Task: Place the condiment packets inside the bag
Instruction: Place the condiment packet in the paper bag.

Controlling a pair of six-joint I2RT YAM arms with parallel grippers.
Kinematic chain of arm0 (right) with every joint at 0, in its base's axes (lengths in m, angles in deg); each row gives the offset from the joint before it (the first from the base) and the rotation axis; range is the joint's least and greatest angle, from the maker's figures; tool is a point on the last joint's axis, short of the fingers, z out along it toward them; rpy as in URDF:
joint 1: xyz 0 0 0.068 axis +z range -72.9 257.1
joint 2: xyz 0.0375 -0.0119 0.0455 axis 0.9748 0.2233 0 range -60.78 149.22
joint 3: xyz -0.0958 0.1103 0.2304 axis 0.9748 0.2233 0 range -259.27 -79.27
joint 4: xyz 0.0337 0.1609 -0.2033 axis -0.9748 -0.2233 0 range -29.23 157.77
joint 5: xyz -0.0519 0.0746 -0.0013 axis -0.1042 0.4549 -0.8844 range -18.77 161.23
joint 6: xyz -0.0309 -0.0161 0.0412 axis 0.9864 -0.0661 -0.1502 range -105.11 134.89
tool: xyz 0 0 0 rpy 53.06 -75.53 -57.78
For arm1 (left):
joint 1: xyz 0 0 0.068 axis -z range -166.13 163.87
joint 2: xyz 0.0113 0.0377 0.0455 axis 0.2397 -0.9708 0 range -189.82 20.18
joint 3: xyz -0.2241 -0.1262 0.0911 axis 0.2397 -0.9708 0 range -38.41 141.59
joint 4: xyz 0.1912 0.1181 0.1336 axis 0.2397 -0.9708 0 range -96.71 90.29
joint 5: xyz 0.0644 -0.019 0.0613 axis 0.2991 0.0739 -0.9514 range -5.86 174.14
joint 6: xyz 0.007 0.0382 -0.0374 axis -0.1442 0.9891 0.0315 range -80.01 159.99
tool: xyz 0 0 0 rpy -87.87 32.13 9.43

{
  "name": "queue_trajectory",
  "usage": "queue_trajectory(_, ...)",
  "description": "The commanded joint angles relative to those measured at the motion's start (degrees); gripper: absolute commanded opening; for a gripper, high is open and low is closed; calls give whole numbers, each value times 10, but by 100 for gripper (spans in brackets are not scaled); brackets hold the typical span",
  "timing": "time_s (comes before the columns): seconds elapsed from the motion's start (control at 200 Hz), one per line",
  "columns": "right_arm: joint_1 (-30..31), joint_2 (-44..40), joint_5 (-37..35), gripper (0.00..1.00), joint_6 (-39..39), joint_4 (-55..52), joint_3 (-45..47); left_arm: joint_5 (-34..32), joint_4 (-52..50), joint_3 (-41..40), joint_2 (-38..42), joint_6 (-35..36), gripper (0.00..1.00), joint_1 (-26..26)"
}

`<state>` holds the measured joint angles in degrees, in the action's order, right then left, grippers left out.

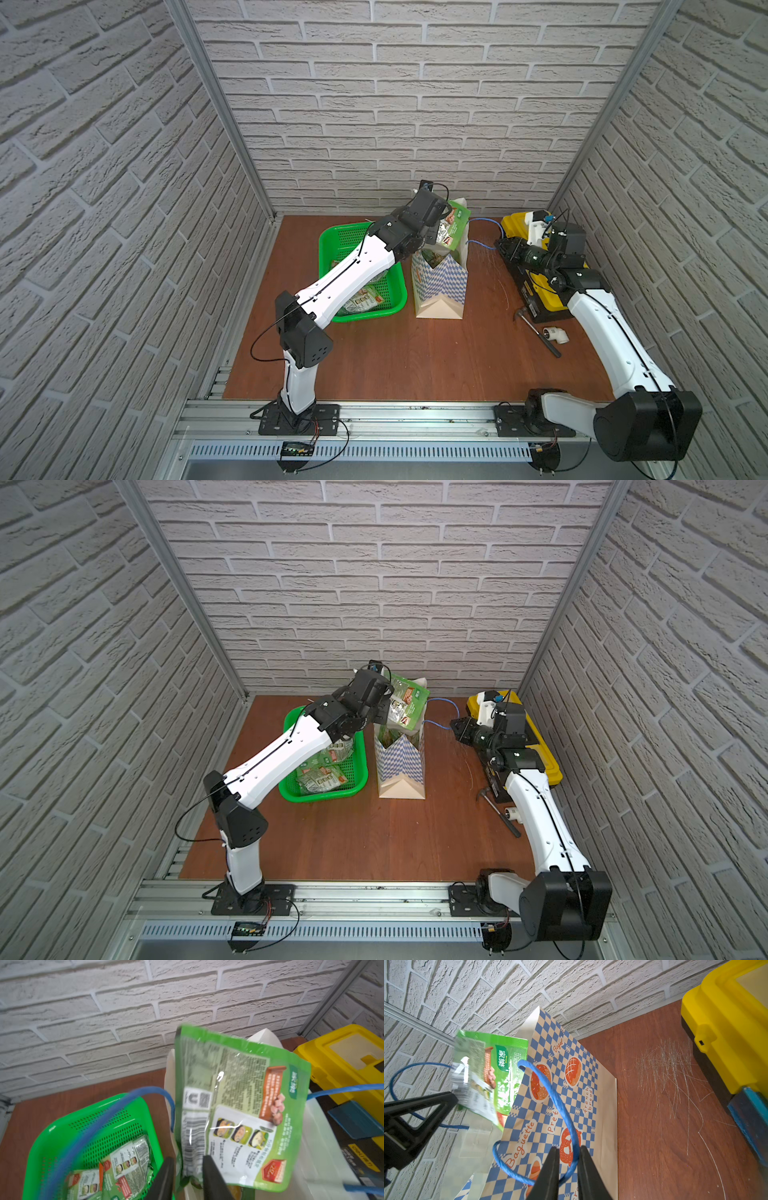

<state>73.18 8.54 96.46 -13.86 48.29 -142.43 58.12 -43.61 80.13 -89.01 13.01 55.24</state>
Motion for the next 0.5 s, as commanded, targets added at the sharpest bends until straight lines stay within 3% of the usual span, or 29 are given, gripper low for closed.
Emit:
queue_trajectory(0.0, -3, -10, 5, 21, 2, 15, 4, -8, -17, 1, 32, -3, 52, -2)
queue_trajectory(0.315, -3, -10, 1, 21, 3, 14, 6, 29, 77, -165, 198, -11, 67, 33)
queue_trajectory(0.495, -3, -11, 1, 21, 3, 14, 6, -7, 106, -306, 304, -36, 71, 30)
